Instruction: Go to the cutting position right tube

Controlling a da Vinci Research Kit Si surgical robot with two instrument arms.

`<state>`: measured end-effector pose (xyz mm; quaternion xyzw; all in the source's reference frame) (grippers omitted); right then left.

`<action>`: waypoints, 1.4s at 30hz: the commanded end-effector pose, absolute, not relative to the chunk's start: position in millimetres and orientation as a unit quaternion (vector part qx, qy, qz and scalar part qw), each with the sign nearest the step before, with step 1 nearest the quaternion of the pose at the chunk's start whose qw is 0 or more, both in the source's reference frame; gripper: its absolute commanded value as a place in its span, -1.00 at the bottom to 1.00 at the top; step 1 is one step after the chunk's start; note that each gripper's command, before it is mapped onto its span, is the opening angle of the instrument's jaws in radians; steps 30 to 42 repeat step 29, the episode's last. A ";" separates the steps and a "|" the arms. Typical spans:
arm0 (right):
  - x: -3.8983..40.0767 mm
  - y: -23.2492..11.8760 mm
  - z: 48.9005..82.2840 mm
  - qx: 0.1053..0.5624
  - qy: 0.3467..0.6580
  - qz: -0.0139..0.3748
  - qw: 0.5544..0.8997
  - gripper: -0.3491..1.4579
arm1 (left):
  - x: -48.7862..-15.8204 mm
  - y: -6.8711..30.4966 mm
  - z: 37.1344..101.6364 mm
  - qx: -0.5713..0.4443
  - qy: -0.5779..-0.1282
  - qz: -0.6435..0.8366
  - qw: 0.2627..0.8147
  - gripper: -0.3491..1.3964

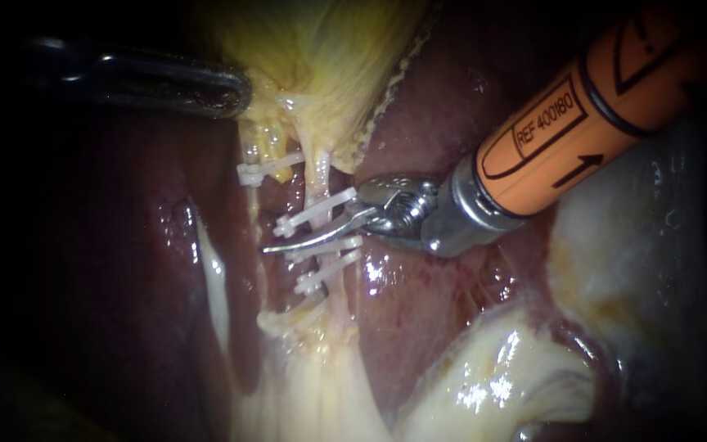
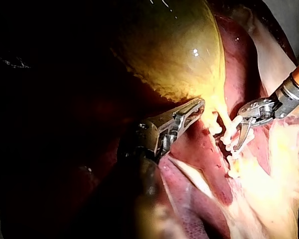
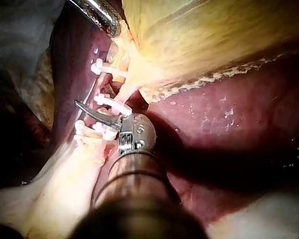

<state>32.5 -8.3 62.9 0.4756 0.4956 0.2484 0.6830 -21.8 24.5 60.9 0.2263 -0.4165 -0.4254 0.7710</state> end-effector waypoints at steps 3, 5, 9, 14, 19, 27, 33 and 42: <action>32.7 -8.4 61.1 0.477 0.509 0.241 0.675 0.97 | -21.4 24.7 61.6 0.225 -0.416 -0.426 0.771 -1.00; 32.7 -8.6 60.1 0.475 0.513 0.233 0.676 0.97 | -21.1 24.8 61.8 0.225 -0.416 -0.426 0.771 -1.00; 32.9 -9.1 58.6 0.476 0.517 0.221 0.676 0.97 | -21.1 24.8 61.8 0.225 -0.416 -0.426 0.771 -1.00; 33.1 -9.0 57.3 0.478 0.524 0.214 0.672 0.97 | -21.1 24.8 61.7 0.225 -0.416 -0.426 0.771 -1.00; 33.1 -8.9 57.1 0.479 0.525 0.215 0.670 0.97 | -21.2 24.8 61.7 0.225 -0.416 -0.426 0.771 -1.00; 33.0 -8.9 57.4 0.477 0.527 0.212 0.670 0.95 | -21.2 24.8 61.7 0.225 -0.416 -0.426 0.771 -1.00; 32.8 -9.1 57.8 0.469 0.532 0.200 0.676 0.92 | -21.2 24.8 61.7 0.225 -0.416 -0.426 0.771 -1.00; 32.8 -9.1 57.8 0.469 0.532 0.200 0.676 0.92 | -21.2 24.8 61.7 0.225 -0.416 -0.426 0.771 -1.00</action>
